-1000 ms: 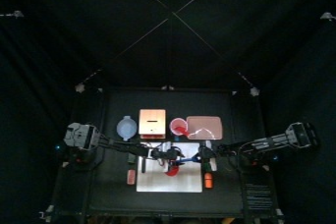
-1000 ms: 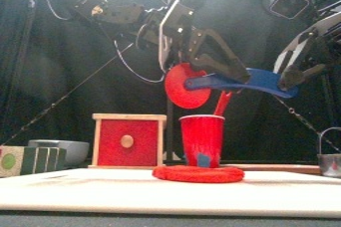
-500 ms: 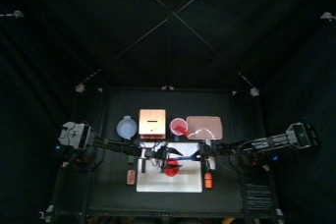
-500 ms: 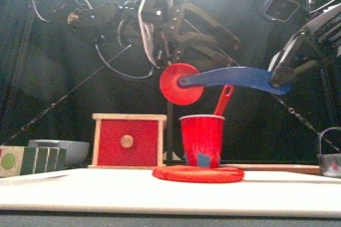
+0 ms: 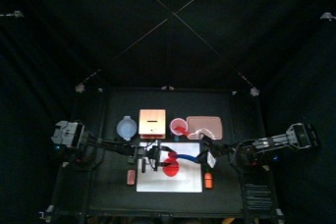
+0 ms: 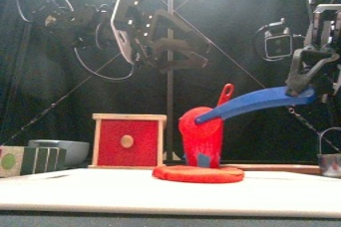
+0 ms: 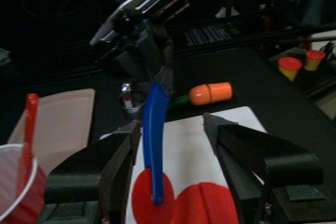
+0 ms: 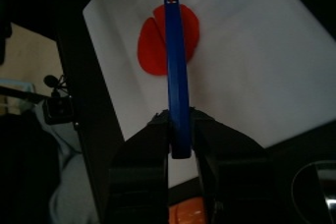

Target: Drop pizza cutter

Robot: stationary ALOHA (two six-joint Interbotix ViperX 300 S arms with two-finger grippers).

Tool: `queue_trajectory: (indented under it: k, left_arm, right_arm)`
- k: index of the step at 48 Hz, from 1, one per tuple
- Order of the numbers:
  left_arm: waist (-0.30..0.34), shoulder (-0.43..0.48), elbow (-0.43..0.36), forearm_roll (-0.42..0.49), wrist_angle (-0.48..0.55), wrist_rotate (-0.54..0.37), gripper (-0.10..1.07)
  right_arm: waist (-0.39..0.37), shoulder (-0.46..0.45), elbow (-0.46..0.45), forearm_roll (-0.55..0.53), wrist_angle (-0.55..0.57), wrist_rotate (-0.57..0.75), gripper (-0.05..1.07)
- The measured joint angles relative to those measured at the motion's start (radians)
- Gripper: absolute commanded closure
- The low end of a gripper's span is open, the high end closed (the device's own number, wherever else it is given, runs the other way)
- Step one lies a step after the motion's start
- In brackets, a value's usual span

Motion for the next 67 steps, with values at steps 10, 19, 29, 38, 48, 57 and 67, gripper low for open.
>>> queue_trajectory:
  k: [10, 19, 29, 38, 48, 57, 67]
  left_arm:
    - [0.002, -0.049, 0.06, -0.107, -0.012, 0.132, 0.1]
    - [0.002, -0.081, 0.094, -0.153, -0.017, 0.155, 0.1]
    - [-0.009, -0.081, 0.101, -0.153, -0.02, 0.155, 0.1]
    - [-0.015, -0.081, 0.11, -0.155, -0.02, 0.155, 0.1]
    - [-0.014, -0.083, 0.11, -0.155, -0.02, 0.155, 0.1]
    - [-0.011, -0.083, 0.11, -0.158, -0.021, 0.155, 0.1]
    - [-0.009, -0.081, 0.11, -0.158, -0.02, 0.153, 0.1]
  right_arm:
    - [0.0, -0.014, 0.012, -0.006, 0.003, 0.256, 0.64]
    - [0.0, -0.026, 0.026, -0.015, -0.009, 0.439, 0.64]
    - [0.005, -0.018, 0.028, -0.026, -0.064, 0.551, 0.64]
    - [0.014, 0.035, -0.008, -0.087, -0.064, 0.557, 0.64]
    - [0.014, 0.104, -0.011, -0.107, -0.034, 0.56, 0.64]
    - [-0.023, 0.107, -0.011, -0.187, -0.026, 0.561, 0.64]
    - [-0.032, 0.107, -0.014, -0.273, 0.054, 0.565, 0.57]
